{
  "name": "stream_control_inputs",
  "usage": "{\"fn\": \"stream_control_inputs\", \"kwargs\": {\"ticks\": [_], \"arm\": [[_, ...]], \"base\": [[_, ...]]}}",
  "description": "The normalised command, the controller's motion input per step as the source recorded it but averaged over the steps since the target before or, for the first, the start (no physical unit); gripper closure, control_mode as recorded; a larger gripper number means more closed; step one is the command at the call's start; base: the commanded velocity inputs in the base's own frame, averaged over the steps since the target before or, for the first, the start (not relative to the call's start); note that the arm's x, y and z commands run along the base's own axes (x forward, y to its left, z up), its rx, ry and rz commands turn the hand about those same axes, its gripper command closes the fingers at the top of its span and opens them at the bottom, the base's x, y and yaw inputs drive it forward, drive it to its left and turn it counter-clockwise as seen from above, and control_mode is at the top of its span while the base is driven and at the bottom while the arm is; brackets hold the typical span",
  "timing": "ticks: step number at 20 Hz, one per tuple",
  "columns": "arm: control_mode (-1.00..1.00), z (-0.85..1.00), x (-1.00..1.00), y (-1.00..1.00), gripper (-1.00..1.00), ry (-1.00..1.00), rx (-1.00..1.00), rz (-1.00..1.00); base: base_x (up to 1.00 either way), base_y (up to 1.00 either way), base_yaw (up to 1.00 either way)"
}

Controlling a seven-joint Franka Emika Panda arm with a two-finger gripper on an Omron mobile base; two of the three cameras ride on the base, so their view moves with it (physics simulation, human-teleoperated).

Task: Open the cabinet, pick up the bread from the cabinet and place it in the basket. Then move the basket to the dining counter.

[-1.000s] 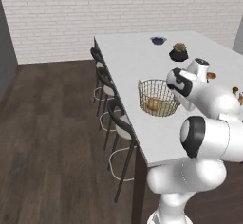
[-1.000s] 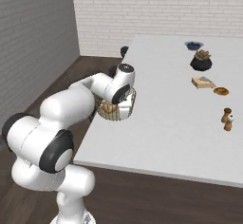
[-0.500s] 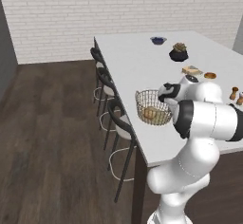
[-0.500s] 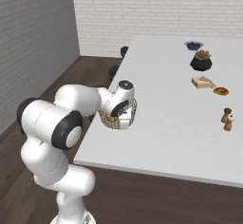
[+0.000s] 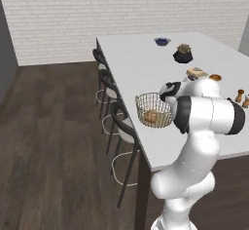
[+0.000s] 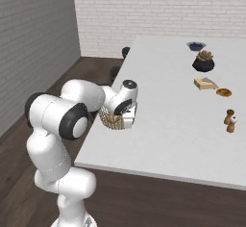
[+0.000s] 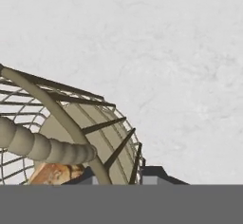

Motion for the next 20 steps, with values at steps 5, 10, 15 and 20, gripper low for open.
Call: {"fn": "stream_control_inputs", "kwargs": {"ticks": [5,10,15,20], "arm": [[-1.0,-0.03,0.06,0.0,1.0,0.0,0.0,0.0],[-1.0,0.0,0.0,0.0,-1.0,0.0,0.0,0.0],[-1.0,0.3,0.0,0.0,-1.0,-0.08,-0.03,-0.01],[-1.0,0.78,-0.31,0.25,-1.0,-0.05,-0.16,0.0]], "base": [[0.0,0.0,0.0],[0.0,0.0,0.0],[0.0,0.0,0.0],[0.0,0.0,0.0]]}}
